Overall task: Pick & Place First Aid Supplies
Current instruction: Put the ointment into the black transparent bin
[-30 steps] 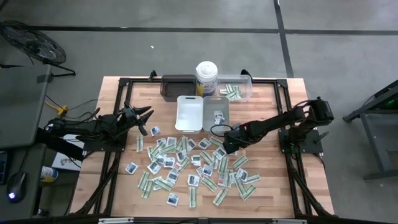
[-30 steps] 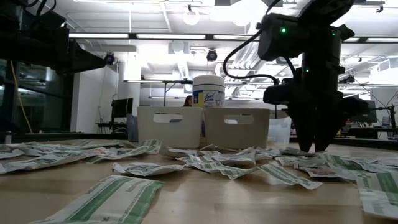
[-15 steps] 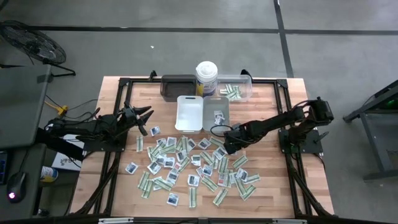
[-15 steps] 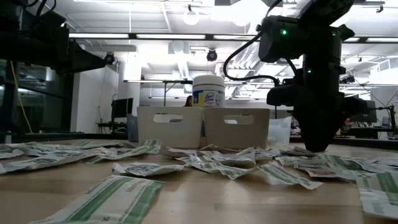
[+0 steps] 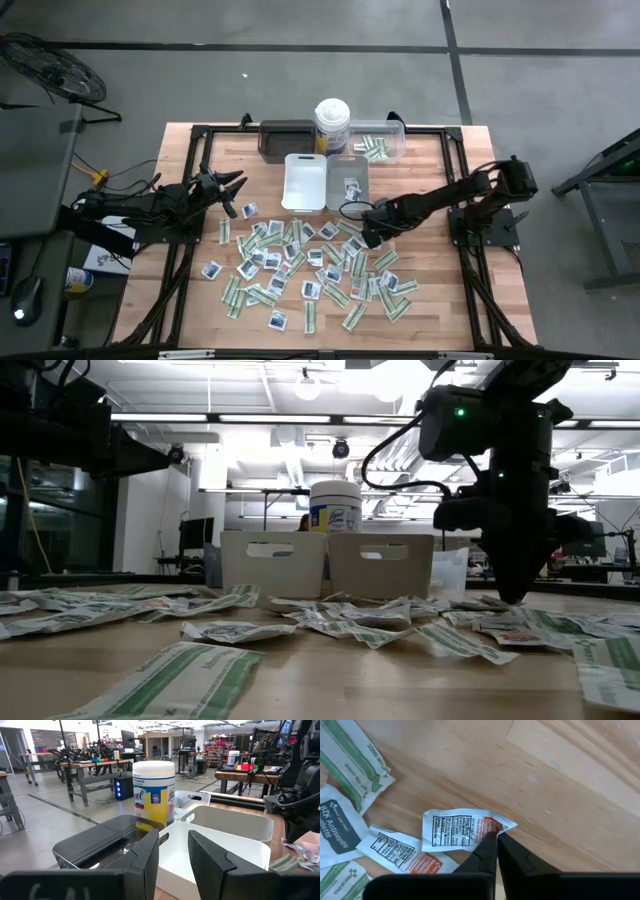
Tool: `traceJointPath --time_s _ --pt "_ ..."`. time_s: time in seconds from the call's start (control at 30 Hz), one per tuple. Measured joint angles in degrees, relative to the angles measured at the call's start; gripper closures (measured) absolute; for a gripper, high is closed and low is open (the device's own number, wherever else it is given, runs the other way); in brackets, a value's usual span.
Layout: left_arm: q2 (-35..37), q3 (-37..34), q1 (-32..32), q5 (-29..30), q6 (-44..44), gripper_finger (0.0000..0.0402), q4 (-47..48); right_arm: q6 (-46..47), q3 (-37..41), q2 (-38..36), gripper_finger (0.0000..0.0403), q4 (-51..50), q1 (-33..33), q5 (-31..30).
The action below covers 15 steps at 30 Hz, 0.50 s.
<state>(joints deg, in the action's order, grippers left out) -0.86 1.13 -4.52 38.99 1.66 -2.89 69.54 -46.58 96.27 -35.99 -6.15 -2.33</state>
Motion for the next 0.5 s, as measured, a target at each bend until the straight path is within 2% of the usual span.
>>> traceJointPath --time_s 0.5 --pt "0.0 -0.02 0.01 0.01 0.01 0.03 0.01 0.77 0.36 -13.12 0.0403 -1.38 -2.09 -7.24"
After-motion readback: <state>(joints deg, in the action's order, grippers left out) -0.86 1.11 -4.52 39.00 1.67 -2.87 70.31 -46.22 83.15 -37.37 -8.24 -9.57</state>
